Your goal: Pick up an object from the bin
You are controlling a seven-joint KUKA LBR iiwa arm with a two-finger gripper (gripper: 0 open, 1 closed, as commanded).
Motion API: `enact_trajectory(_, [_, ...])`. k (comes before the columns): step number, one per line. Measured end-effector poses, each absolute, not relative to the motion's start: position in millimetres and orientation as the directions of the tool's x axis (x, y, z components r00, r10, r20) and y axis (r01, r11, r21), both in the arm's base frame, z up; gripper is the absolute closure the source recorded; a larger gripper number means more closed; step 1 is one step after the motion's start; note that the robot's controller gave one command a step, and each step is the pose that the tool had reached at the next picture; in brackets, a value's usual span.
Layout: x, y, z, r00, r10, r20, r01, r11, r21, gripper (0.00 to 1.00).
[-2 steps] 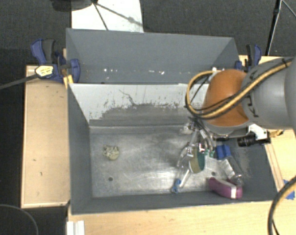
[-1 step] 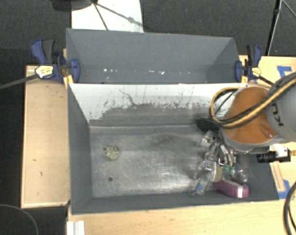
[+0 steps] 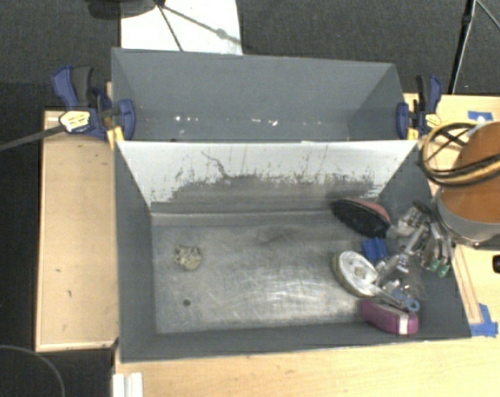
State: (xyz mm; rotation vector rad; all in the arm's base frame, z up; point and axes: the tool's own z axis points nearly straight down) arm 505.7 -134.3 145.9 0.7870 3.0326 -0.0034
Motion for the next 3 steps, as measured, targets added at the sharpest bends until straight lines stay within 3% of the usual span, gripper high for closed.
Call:
enact_trajectory(1, [511.6,-127.9,105.0,-0.932,0.363,-0.023,0.363,0.932,0.004,0.00])
enact_trajectory(2, [517.8,-134.9,100.0,-0.856,0.517,-0.015,0.517,0.856,0.016,0.00])
enact_trajectory(3, [522.2,-131.2,95.1,-0.906,0.424,-0.016,0.424,0.906,0.015,0.00])
